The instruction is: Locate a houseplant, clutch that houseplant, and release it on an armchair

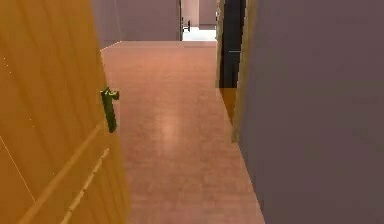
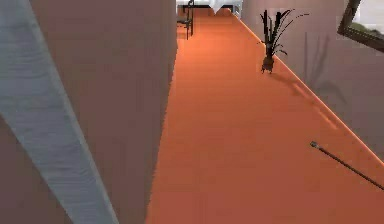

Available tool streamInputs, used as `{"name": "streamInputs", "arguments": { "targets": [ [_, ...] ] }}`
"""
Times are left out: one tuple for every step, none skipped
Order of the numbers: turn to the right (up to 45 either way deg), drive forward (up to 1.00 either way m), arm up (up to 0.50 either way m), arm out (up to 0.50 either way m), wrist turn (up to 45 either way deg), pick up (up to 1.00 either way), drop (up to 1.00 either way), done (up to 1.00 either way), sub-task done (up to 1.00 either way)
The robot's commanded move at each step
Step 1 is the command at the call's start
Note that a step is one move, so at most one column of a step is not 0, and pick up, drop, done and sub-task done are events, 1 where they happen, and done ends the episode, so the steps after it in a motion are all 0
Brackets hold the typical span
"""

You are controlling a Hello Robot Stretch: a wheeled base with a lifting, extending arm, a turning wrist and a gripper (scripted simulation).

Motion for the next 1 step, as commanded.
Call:
{"name": "streamInputs", "arguments": {
  "targets": [
    [0.0, 1.0, 0.0, 0.0, 0.0, 0.0, 0.0, 0.0, 0.0]
  ]
}}
